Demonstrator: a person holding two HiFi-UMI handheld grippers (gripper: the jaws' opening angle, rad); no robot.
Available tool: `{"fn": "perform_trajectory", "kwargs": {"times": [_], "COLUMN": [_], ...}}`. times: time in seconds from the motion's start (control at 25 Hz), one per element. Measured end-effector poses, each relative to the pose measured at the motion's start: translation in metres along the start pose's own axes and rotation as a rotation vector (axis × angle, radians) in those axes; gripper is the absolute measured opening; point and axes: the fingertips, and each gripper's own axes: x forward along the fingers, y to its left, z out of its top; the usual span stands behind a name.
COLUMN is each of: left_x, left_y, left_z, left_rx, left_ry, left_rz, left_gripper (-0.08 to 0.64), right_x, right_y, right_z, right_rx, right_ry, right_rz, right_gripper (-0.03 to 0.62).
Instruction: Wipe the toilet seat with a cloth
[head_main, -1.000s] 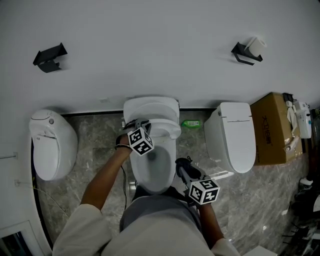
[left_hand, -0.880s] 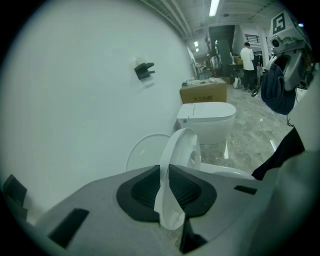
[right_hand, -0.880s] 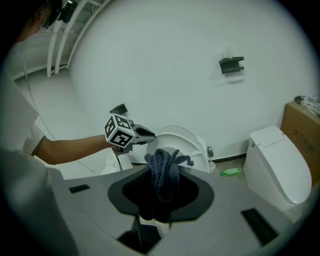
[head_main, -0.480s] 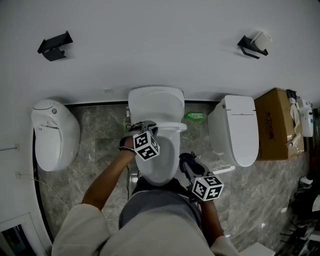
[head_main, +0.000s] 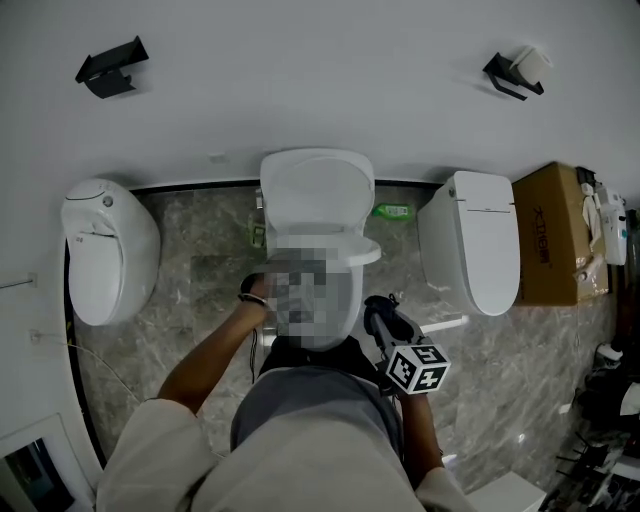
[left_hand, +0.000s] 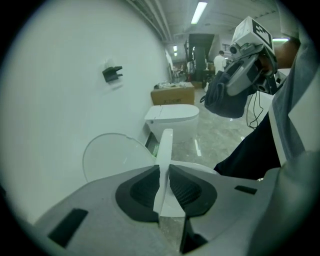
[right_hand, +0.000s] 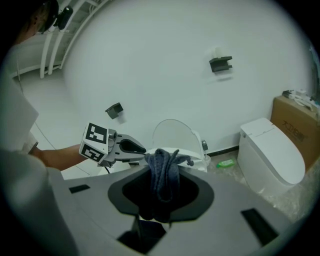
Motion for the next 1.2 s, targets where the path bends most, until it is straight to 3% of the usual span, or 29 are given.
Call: {"fn": "perform_trajectory", "kwargs": {"times": [0.24,0.48,0.56,0.84,1.2], "left_x": [-0.001,0.012,0.018,0.036,0.066], "left_y": [-0.049,-0.124,-0.143,-0.186,-0.237], "left_z": [-0.009,-0.029,-0.036,-0.057,-0.079], "left_rx": [0.021,0.022,0.024,-0.067,-0.14], "left_ry": [-0.04,-0.015,-0.014,-0.039,0.002], "left_rz": [-0.067,-0.248,-0.273,-0.337,-0.467], "left_gripper": [0.051,0.017,0.012,0.01,0.009], "right_x": [-0.008,-0.015,-0.015,-0.003,0.029], "right_y": [0.002,-0.005,-0.008,-0.018,-0.027], "right_z": [-0.024,-0.049,-0.056,-0.088,-0.113], "right_rx": [0.032,0.07,0.077,0.096,0.106], "right_ry": [0.019,0.073,0.091,0.167,0.255], "right_rz": [-0.031,-0.067,-0.074,-0.085,-0.043], "right_gripper": [0.087,0.087,0.087,0.087,0.087]}}
